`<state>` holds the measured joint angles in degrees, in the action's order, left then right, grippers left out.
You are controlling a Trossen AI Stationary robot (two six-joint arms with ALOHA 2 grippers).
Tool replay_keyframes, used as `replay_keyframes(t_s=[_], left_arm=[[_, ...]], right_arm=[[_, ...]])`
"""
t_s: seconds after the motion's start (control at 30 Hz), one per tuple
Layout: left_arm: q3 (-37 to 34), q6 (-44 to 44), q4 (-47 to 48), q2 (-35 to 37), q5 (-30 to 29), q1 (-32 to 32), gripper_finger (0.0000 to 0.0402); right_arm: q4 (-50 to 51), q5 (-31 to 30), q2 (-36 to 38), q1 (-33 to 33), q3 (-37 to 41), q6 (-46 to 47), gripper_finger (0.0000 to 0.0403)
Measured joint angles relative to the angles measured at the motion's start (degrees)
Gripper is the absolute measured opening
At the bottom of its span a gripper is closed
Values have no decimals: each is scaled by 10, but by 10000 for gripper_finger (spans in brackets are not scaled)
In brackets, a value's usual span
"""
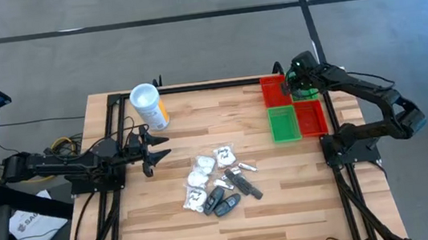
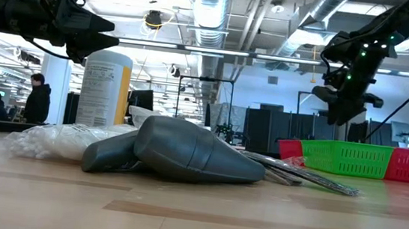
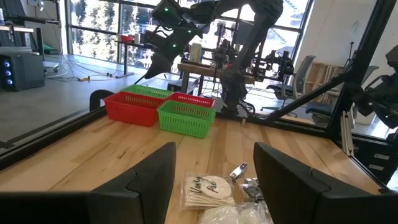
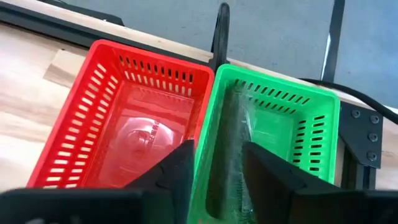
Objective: Pick & Place Travel size toiletries
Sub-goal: Put the black comb into the top green bin
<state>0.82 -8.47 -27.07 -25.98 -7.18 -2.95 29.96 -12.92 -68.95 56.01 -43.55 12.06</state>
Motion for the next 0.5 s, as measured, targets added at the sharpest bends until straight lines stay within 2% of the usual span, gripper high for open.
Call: replay_keyframes(t_s=[0.13,0.27,0.5], left_arm=[[0,0,0,0,0,0,209],[0,0,0,0,0,0,209],[0,0,0,0,0,0,209]], right_arm=[[0,-1,0,-1,0,0,80],[1,3,0,-1,0,-4,65],[-6,76,0,-38,0,-35,63]])
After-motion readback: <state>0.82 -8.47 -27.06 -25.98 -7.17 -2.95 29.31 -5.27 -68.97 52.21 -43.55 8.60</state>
